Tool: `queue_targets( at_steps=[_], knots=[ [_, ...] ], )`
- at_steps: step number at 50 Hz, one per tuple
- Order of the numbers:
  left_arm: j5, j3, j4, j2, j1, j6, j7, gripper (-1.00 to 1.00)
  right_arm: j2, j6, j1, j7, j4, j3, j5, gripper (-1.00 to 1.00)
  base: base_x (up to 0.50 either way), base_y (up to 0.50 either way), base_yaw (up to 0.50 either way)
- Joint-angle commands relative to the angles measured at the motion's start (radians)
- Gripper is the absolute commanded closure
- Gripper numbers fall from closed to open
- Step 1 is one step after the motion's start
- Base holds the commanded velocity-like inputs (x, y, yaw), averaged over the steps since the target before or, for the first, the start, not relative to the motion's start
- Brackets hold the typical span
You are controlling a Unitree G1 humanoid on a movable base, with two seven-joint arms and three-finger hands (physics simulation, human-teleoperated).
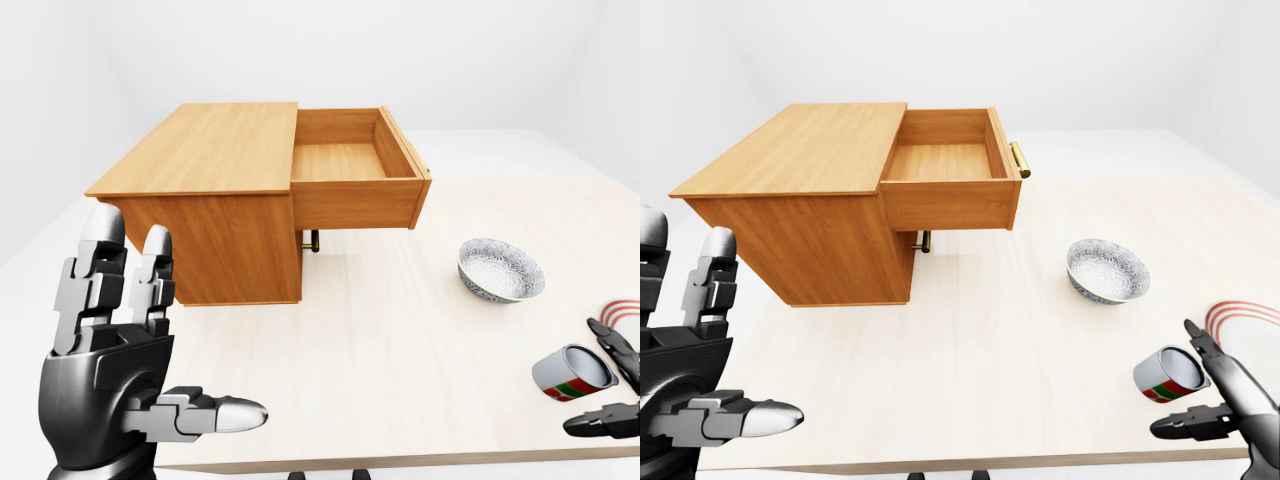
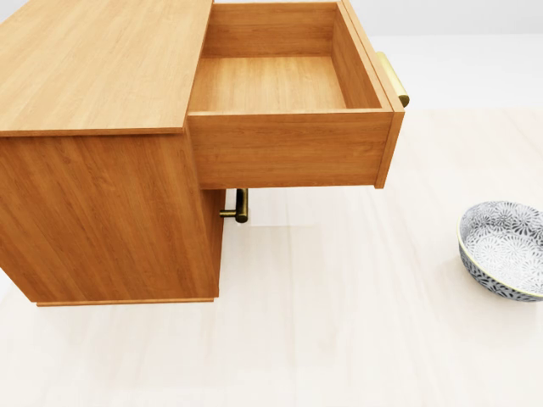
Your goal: Put the ketchup in the top drawer of the cabinet.
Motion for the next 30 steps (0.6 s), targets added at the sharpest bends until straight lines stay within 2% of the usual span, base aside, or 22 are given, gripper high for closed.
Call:
queue_targets(
  at_steps=[1,5,11,20,21,23,24,25,30],
  knots=[
    [0.014,0.002,0.000,-0.018,-0.006,0.000,-0.016,-1.00,-0.005,0.000,0.009,0.000,0.046,0.008,0.020,-1.00,0.00,0.00,0.00],
    [0.017,-0.001,0.000,-0.018,-0.005,0.000,-0.015,-1.00,-0.008,0.000,0.014,0.000,0.057,0.003,0.020,-1.00,0.00,0.00,0.00],
    [0.043,-0.009,0.000,-0.042,-0.001,0.000,-0.038,-1.00,-0.017,0.000,0.016,0.000,0.115,0.011,0.024,-1.00,0.00,0.00,0.00],
    [0.048,-0.008,0.000,-0.047,-0.003,0.000,-0.042,-1.00,0.002,0.000,0.020,0.000,0.121,0.043,0.015,-0.96,0.00,0.00,0.00],
    [0.047,-0.007,0.000,-0.048,-0.001,0.000,-0.042,-1.00,0.004,0.000,0.021,0.000,0.122,0.047,0.015,-0.87,0.00,0.00,0.00],
    [0.041,-0.004,0.000,-0.043,-0.003,0.000,-0.039,-1.00,0.010,0.000,0.024,0.000,0.116,0.056,0.013,0.51,0.00,0.00,0.00],
    [0.040,-0.003,0.000,-0.043,-0.003,0.000,-0.039,-1.00,0.009,0.000,0.023,0.000,0.121,0.058,0.014,0.84,0.00,0.00,0.00],
    [0.040,-0.002,0.000,-0.043,-0.004,0.000,-0.038,-1.00,0.011,0.000,0.027,0.000,0.115,0.060,0.014,1.00,0.00,0.00,0.00],
    [0.041,-0.010,0.000,-0.036,0.001,0.000,-0.030,-1.00,0.010,0.000,0.025,0.000,0.129,0.067,0.014,1.00,0.00,0.00,0.00]
  ],
)
